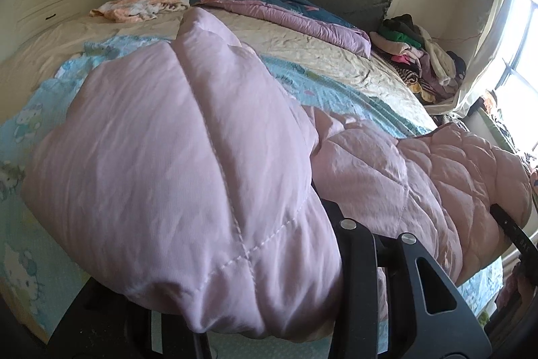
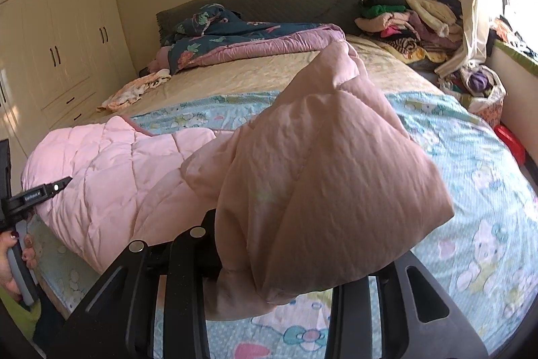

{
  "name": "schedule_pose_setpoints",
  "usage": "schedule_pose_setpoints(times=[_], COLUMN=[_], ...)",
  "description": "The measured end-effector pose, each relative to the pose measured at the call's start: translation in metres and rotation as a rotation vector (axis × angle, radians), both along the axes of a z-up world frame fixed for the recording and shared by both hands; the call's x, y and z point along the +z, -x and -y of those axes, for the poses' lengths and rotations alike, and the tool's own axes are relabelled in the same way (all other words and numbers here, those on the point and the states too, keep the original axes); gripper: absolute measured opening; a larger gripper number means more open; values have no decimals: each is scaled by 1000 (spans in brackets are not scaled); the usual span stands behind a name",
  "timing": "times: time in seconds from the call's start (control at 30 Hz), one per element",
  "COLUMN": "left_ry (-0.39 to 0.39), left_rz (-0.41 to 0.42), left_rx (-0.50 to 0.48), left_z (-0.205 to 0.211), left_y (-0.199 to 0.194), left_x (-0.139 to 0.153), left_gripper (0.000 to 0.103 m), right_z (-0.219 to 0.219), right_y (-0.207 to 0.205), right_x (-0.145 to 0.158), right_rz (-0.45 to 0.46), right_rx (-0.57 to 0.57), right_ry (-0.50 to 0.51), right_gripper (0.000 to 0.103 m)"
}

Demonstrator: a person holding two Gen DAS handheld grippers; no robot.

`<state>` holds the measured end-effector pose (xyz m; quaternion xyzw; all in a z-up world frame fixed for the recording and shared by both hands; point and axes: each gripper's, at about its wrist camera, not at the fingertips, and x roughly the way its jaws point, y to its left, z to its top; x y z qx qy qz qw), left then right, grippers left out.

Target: Fold large clothes

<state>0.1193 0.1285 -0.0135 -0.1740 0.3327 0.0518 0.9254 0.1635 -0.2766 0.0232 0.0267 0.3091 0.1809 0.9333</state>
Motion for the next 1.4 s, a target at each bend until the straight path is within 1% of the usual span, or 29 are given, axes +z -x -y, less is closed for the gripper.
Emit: schedule_pose_setpoints(times=[0.23,0.4,0.5,0.7,0.83,0.97,1.17,1.23,1.27,1.33,1.4], left_ry=[-10,4,10,23,30,32,49,55,59,68,72], left_rz=[-15,-25,-26,-31,-47,-68,-75,-76,-78,-82,-85], left_rx=[-3,0,1,3,10,20,24,25,25,25,26], left_z=[3,0,-1,-4,-4,-4,-6,-8,-8,-10,-11], left_y=[15,21,24,22,20,15,16,17,17,18,18], left_x=[-16,-28,-34,-37,-38,-41,-44,-43,-43,-43,-42], left_gripper=[33,34,35,35,36,38,40,41,42,43,45], right_z=[14,25,28,26,21,17,20,26,29,33,39], right_y=[9,10,9,7,2,-8,-9,-7,-6,-3,3], right_x=[-22,-40,-49,-52,-53,-60,-69,-70,-70,-71,-71], right_rz=[-54,-99,-117,-125,-147,-195,-226,-243,-250,-263,-263], right_rx=[-36,-60,-68,-77,-90,-123,-151,-166,-169,-176,-182], right_ry=[-45,-83,-83,-86,-72,-61,-83,-114,-127,-152,-167], right_gripper=[34,35,36,36,37,42,52,65,68,82,90])
